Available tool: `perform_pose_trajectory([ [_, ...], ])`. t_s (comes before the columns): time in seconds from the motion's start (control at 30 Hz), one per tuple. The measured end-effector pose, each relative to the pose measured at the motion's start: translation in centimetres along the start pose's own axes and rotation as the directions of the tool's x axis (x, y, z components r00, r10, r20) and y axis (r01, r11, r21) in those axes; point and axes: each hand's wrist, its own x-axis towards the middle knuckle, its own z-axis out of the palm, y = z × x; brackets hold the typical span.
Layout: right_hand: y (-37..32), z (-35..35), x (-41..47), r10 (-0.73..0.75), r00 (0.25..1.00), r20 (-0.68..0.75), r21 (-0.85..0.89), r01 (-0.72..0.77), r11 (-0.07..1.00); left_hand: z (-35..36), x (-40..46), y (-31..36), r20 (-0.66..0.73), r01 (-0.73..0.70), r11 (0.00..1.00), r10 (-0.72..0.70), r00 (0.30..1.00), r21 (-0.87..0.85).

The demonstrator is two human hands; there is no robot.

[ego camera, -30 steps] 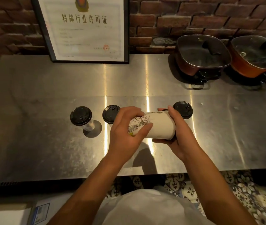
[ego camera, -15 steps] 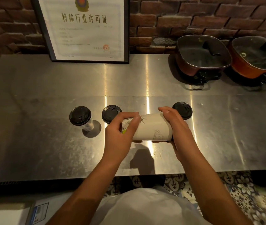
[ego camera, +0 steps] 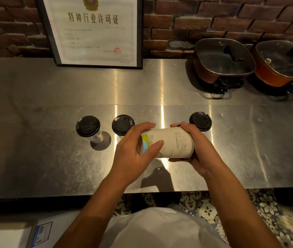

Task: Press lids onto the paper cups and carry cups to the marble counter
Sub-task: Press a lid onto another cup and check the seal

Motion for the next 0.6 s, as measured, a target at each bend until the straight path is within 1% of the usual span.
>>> perform_pose_trajectory([
  [0.07, 0.2, 0.0, -0.1, 0.003, 1.000, -0.004, -0.008, -0.003, 1.000, 0.1, -0.2, -0.4, -0.020, 0.004, 1.000, -0.003, 1.000, 0.028],
  [0.2, 1.3, 0.6, -0.3, -0.065, 0.997, -0.052, -0.019, 0.064, 0.998, 0.2, -0.1, -0.7, -0.099, 0.094, 0.996, -0.093, 0.991, 0.005],
  [0.37, 2.0, 1.6, -0.4, -0.132, 0.988, -0.083, -0.057, 0.127, 0.990, -0.2, 0.4, -1.0, -0.090, 0.250, 0.965, -0.256, 0.962, -0.073],
  [0.47, 2.3, 1.8, -0.5, -0.255, 0.960, -0.113, -0.119, 0.242, 0.963, -0.3, 0.7, -0.8, -0.062, 0.295, 0.948, -0.304, 0.951, -0.119],
  [0.6, 3.3, 1.6, -0.7, -0.443, 0.886, -0.137, -0.224, 0.408, 0.885, -0.3, 0.9, -0.2, -0.036, 0.319, 0.928, -0.332, 0.943, -0.191],
])
